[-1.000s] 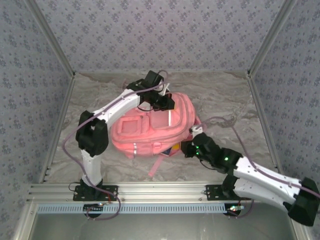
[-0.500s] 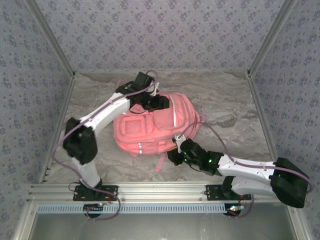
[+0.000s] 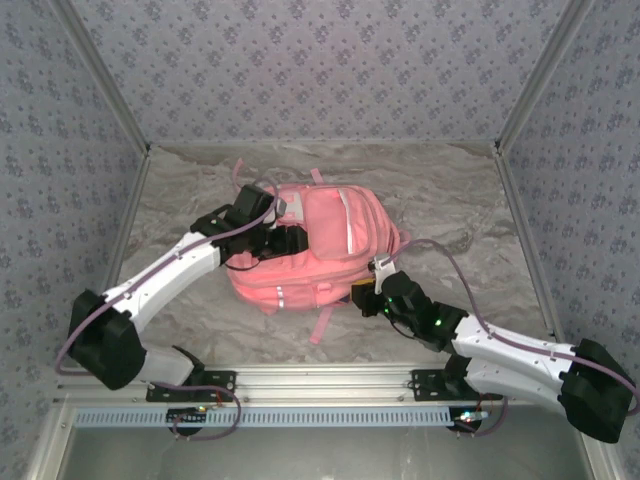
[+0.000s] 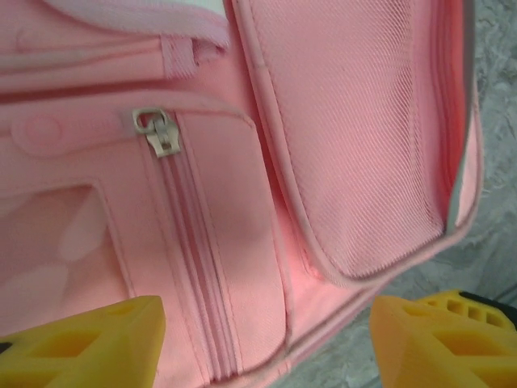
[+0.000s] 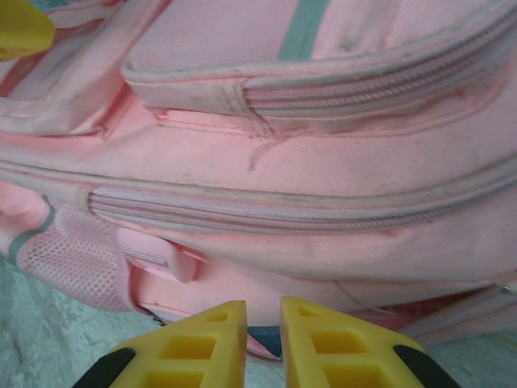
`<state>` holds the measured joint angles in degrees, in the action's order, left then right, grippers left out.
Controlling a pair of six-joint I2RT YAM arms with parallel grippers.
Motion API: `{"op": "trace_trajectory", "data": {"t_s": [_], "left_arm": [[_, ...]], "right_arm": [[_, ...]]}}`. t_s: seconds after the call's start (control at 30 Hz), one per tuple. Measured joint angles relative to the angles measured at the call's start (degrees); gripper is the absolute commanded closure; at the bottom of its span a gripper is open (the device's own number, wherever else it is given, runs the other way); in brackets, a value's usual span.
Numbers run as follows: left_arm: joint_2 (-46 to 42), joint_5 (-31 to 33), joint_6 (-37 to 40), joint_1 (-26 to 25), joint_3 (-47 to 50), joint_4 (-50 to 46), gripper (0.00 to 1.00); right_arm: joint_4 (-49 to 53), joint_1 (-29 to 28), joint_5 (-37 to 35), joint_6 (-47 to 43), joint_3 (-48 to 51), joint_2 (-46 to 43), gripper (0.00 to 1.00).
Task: Pack the student bag
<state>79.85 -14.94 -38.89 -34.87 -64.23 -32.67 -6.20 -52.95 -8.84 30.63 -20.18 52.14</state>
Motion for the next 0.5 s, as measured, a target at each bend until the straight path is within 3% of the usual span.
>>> {"op": "trace_trajectory", "data": {"t_s": [0.17, 0.33, 0.5], "left_arm": [[6.3, -0.5, -1.4, -0.1, -3.9, 1.2, 0.41], [10.6, -1.3, -3.0, -0.3, -7.8, 1.6, 0.54], [13.9, -2.9, -3.0, -2.7, -15.1, 2.9, 0.54]], "right_arm": [[3.3, 0.1, -1.2, 1.2, -0.7, -1.1, 0.81], [6.5, 0.1, -2.7, 2.1, -0.6, -4.3, 0.83], [9.4, 0.6, -4.1, 2.6, -0.6, -8.7, 0.83]]}}
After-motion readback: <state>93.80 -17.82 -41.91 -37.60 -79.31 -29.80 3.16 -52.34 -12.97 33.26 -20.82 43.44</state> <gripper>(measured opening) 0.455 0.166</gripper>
